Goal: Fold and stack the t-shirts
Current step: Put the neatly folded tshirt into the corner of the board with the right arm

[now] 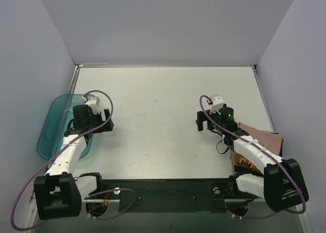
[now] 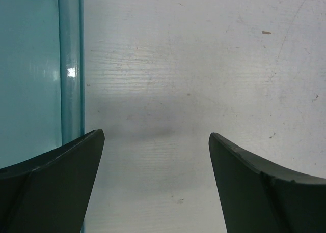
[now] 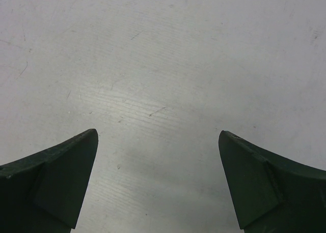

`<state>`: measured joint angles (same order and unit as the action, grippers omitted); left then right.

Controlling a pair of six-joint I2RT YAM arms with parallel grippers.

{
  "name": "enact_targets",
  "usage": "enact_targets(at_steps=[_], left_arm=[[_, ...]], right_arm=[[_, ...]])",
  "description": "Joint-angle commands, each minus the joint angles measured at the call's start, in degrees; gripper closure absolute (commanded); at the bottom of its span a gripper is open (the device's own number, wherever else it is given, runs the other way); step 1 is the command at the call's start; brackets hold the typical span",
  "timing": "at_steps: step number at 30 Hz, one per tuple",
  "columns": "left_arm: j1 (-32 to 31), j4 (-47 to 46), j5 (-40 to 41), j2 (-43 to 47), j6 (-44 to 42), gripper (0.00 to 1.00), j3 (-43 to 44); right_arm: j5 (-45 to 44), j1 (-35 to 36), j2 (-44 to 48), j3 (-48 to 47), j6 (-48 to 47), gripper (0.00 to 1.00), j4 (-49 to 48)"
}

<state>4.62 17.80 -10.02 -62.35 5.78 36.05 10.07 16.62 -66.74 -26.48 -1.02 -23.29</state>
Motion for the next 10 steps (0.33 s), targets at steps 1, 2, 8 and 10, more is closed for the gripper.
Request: enact_targets(at_steps=[1, 2, 8, 10], left_arm=[[1.09, -2.95, 1.93, 0.47, 0.11, 0.05, -0.19], [1.09, -3.04, 1.94, 0.47, 0.11, 0.05, -0.19], [1.09, -3.74, 1.93, 0.91, 0.11, 0.05, -1.16], [1.09, -3.57, 3.59, 1.00, 1.07, 0.04, -0.81]], right_arm=[[1.01, 0.08, 2.14, 0.38, 1.02, 0.00, -3.52], [1.10, 0.08, 2.31, 0.38, 1.02, 0.00, -3.52], [1.80, 0.08, 2.67, 0.73, 1.02, 0.00, -3.25], [2.24, -0.10, 2.84, 0.73, 1.02, 0.00, -3.17]])
